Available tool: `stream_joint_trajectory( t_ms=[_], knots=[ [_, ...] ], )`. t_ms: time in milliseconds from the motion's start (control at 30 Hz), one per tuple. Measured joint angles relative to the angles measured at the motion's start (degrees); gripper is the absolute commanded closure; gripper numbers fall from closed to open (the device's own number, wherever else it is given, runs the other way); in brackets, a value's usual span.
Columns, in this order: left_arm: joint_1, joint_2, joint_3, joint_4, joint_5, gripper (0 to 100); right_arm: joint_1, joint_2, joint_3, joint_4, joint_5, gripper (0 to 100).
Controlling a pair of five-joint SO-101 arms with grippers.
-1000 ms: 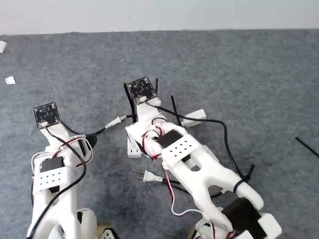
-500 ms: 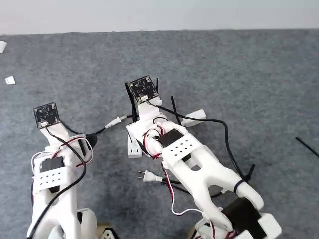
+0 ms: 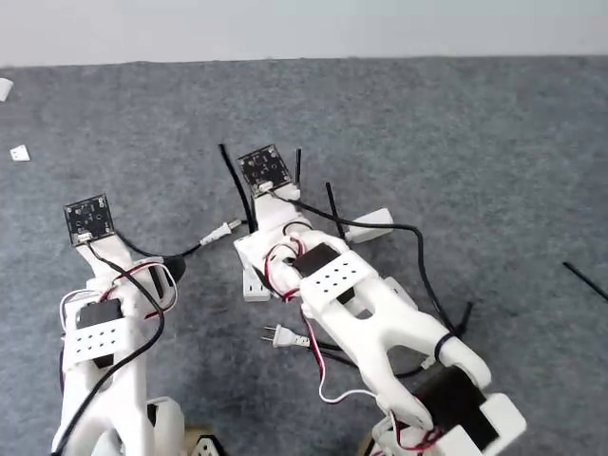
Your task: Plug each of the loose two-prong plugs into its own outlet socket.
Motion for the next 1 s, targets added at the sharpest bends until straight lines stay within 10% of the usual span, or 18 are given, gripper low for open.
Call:
stream_joint_trajectory(
  t_ms=[1000],
  knots=[
    [0.0, -0.6, 0.7, 0.0, 0.0, 71, 0.8, 0.0, 0.4, -1.6, 1.2, 99.1]
  ],
)
